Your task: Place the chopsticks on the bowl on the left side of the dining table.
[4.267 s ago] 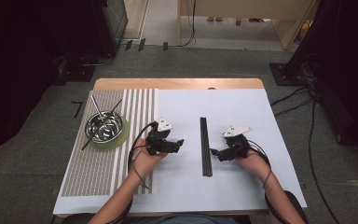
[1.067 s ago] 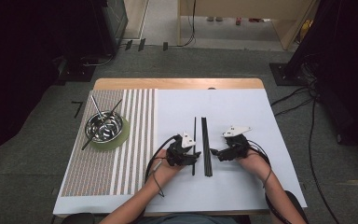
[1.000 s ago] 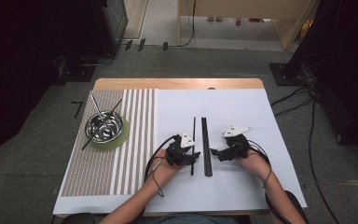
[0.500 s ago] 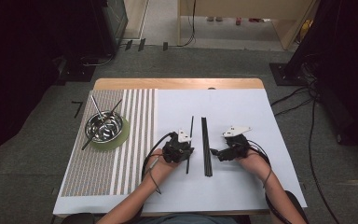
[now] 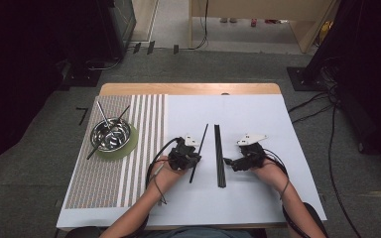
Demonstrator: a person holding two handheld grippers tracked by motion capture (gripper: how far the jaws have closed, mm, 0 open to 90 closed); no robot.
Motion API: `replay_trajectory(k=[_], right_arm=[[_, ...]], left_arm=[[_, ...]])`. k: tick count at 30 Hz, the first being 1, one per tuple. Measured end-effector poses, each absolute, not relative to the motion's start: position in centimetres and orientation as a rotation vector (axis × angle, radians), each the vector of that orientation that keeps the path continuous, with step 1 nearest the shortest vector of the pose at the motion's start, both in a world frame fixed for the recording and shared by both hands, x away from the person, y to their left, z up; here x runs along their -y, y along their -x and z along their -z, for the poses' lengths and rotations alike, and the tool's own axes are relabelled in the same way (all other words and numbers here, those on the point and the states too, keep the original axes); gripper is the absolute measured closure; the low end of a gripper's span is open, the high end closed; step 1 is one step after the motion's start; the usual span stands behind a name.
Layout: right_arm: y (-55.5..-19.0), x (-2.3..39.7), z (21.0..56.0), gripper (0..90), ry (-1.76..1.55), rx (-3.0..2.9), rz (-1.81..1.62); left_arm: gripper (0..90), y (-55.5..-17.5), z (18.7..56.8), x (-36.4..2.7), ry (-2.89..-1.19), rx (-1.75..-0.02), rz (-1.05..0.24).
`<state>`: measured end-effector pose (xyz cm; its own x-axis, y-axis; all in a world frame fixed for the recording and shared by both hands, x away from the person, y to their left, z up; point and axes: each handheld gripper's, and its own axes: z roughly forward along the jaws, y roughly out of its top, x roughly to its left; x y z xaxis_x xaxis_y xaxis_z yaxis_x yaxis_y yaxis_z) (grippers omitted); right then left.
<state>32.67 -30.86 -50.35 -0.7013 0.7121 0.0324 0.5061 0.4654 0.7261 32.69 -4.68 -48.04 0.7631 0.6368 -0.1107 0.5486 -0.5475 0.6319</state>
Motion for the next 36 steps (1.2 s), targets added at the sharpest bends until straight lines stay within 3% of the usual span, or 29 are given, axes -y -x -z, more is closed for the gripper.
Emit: replay_trajectory(k=[18, 36], right_arm=[[-32.7, 30.9, 50.3, 10.2, -1.043, -2.442, -1.071], [-32.7, 30.9, 50.3, 10.2, -1.043, -2.441, -1.071]], left_arm=[[84.7, -34.0, 47.7, 2.6, -2.288, -0.973, -0.134], [86.5, -34.8, 46.9, 1.1, -2.323, -0.982, -0.181]])
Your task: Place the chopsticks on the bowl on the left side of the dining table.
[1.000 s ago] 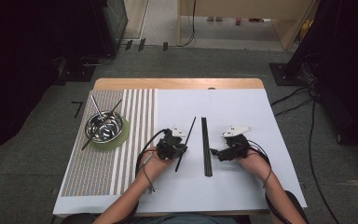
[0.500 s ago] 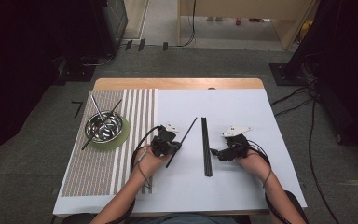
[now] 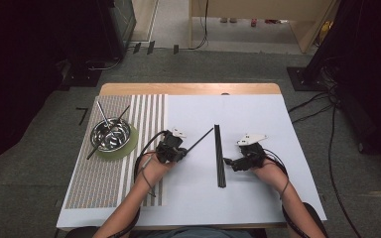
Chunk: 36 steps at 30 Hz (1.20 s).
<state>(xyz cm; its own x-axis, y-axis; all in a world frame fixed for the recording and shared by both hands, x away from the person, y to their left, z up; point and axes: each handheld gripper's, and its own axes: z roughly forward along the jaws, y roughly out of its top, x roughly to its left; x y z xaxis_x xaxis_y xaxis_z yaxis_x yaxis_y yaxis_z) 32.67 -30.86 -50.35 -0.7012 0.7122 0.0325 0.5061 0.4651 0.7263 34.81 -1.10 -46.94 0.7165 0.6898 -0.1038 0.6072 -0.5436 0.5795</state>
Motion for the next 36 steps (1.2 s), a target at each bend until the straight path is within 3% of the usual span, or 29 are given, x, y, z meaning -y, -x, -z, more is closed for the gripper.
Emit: replay_trajectory(k=[26, 36], right_arm=[[-32.7, 30.9, 50.3, 10.2, -1.044, -2.442, -1.071], [-32.7, 30.9, 50.3, 10.2, -1.044, -2.443, -1.070]], left_arm=[[86.2, -35.3, 47.5, 0.2, -2.312, -1.054, -0.219], [87.1, -35.5, 46.9, -0.3, -2.277, -1.067, -0.163]])
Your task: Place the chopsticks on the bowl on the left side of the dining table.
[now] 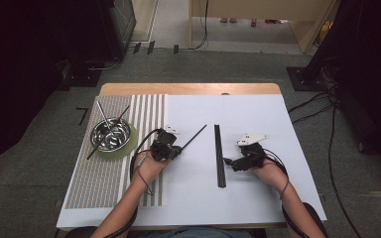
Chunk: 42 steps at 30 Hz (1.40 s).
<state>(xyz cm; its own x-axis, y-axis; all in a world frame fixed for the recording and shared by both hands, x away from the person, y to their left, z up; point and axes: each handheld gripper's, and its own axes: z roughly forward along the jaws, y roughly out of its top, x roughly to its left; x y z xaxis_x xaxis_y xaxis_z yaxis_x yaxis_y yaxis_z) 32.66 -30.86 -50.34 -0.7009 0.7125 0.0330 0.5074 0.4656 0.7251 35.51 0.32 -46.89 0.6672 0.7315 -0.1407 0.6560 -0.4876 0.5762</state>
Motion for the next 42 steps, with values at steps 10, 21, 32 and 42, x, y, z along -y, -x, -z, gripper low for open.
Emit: replay_trajectory(k=[10, 21, 32, 42], right_arm=[[-32.7, 30.9, 50.3, 10.2, -1.041, -2.442, -1.071], [-32.7, 30.9, 50.3, 10.2, -1.042, -2.441, -1.070], [-32.7, 30.9, 50.4, 10.2, -1.035, -2.441, -1.072], [-32.7, 30.9, 50.4, 10.2, -1.036, -2.441, -1.073]], left_arm=[[87.2, -35.5, 45.7, -1.0, -2.248, -1.054, -0.173], [87.4, -35.6, 44.9, -1.7, -2.220, -1.048, -0.179], [87.4, -35.7, 44.0, -2.7, -2.188, -1.055, -0.196], [87.4, -35.7, 43.5, -3.5, -2.182, -1.058, -0.212]])
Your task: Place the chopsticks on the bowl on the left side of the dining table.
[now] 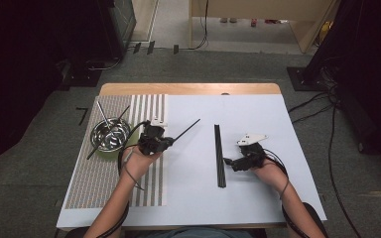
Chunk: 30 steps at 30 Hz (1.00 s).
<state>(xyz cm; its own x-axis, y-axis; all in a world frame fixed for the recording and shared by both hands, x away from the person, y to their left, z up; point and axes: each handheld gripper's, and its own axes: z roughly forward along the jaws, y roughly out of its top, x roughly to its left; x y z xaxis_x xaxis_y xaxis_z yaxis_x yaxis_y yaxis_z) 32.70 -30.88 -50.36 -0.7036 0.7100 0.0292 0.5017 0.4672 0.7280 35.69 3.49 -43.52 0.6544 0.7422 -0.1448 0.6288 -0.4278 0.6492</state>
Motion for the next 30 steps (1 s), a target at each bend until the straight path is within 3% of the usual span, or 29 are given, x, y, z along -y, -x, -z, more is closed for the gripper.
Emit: replay_trajectory(k=[30], right_arm=[[-32.7, 30.9, 50.4, 10.3, -1.039, -2.441, -1.073]], left_arm=[[87.4, -36.0, 42.7, -6.3, -2.166, -1.093, -0.237]])
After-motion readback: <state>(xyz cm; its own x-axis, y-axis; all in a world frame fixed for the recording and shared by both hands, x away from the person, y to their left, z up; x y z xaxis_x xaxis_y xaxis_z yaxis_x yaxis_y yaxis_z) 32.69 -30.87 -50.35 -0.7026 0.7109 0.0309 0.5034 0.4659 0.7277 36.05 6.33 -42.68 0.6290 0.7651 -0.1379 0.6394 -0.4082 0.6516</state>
